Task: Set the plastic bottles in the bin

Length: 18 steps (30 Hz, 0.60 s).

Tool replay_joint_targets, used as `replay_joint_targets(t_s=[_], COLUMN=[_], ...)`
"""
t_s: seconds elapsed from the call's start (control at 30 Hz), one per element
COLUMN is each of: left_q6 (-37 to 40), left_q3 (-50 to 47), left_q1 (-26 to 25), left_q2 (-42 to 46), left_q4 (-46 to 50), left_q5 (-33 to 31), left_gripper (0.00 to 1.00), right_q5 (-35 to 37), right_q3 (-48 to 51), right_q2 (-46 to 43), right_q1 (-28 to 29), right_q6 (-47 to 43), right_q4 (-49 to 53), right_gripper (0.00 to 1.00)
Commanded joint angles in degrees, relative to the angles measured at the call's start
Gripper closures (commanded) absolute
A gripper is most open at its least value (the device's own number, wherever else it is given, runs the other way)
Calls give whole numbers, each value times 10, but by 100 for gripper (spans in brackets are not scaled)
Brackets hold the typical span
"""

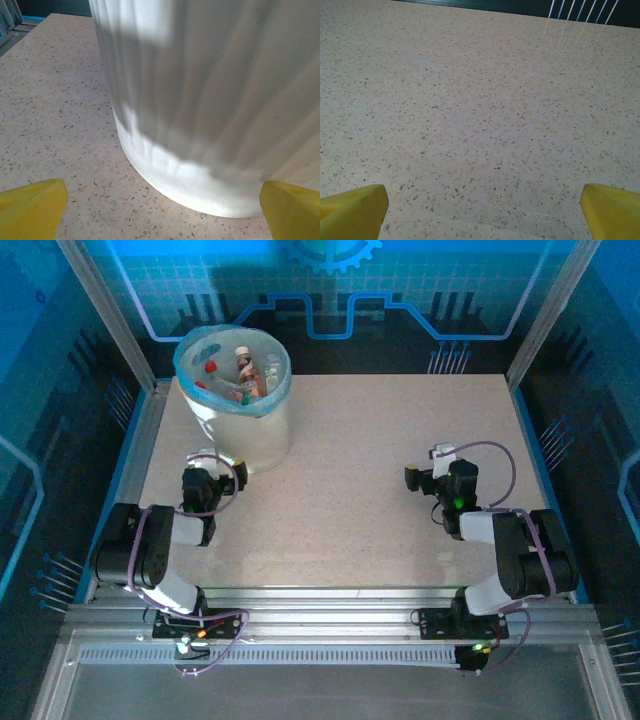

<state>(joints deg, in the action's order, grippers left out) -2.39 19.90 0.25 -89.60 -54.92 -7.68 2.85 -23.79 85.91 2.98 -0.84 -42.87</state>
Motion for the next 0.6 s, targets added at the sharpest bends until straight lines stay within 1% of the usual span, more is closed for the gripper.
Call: replay_joint_targets(t_s=[0.0,0.23,0.33,0.5,0.57], left_q6=[20,21,17,18,21], left_q3=[17,21,17,17,17], left_q1=[-4,-4,-4,-6,-6], left_q2=[7,7,7,7,6], left_q4=[13,18,12,12,12], left_q5=[18,20,5,2,11], left_gripper=[1,1,1,1,1], right_q5=[10,10,10,10,10], right_q3=[-8,-8,-9,-8,-9], right_q2=[3,3,4,3,3], right_q1=[4,4,4,4,4], right_q6=[6,6,6,6,6], right_q4=[-7,-7,-7,-7,-7], right_gripper=[0,0,0,0,0])
